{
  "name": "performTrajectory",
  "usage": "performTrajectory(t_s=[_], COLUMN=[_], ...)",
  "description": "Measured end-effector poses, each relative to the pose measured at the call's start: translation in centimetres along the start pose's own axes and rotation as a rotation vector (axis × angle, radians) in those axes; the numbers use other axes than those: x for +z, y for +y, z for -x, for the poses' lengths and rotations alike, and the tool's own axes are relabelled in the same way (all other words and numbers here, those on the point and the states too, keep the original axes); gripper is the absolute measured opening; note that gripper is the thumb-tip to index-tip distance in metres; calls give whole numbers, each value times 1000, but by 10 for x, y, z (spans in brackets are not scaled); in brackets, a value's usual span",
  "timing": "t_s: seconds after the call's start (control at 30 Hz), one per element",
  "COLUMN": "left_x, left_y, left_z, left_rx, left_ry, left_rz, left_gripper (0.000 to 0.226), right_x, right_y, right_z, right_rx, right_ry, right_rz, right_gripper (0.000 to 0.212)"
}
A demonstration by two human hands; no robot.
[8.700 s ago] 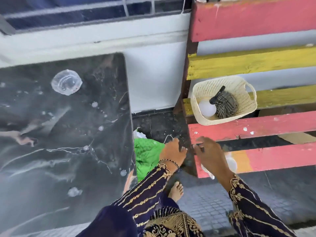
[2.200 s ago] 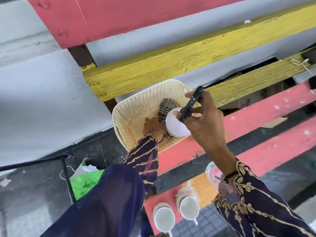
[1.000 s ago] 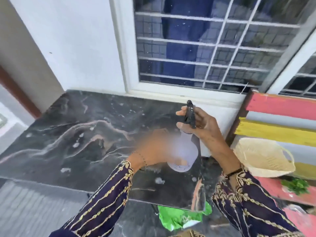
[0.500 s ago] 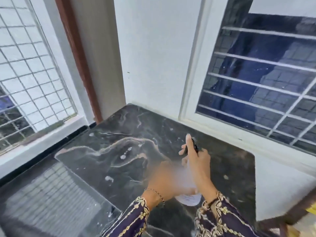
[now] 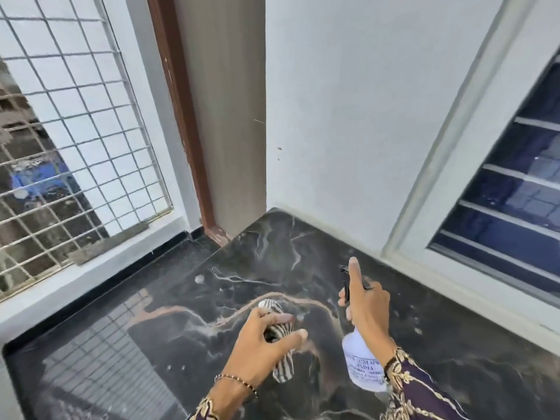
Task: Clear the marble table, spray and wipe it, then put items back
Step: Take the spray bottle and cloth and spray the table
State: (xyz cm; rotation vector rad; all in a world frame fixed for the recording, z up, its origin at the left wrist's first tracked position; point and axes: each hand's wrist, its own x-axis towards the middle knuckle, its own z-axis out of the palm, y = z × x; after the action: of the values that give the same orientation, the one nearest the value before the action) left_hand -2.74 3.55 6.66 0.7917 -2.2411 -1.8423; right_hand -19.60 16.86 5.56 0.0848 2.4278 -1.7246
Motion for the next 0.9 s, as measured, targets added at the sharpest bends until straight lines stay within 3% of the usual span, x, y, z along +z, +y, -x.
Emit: performTrajectory(t_s=[0.13, 0.27, 0.53, 0.7, 0.83, 0.9], left_x=[-44, -77, -124, -144, -143, -138], left_y=[-12, -15, -27, -38, -44, -48], left_z=[-44, -73, -62, -25, 11, 27], left_rx=[61, 51, 32, 10, -18, -27], left_ry=[11, -4, 105, 284, 380, 417], left_rz=[-68, -92, -5, 6, 33, 28], left_gripper=[28, 25, 27, 28, 29, 29], right_x=[41, 63, 70, 61, 59, 57], right_y=[0, -4, 14, 8, 19, 23], right_z=[-48, -75, -80, -41, -2, 16], right_rx=[-32, -73, 12, -20, -27, -54], right_ry=[83, 48, 77, -106, -69, -124], right_rz=[377, 497, 554, 469, 493, 465], right_gripper=[99, 87, 110, 87, 97, 83])
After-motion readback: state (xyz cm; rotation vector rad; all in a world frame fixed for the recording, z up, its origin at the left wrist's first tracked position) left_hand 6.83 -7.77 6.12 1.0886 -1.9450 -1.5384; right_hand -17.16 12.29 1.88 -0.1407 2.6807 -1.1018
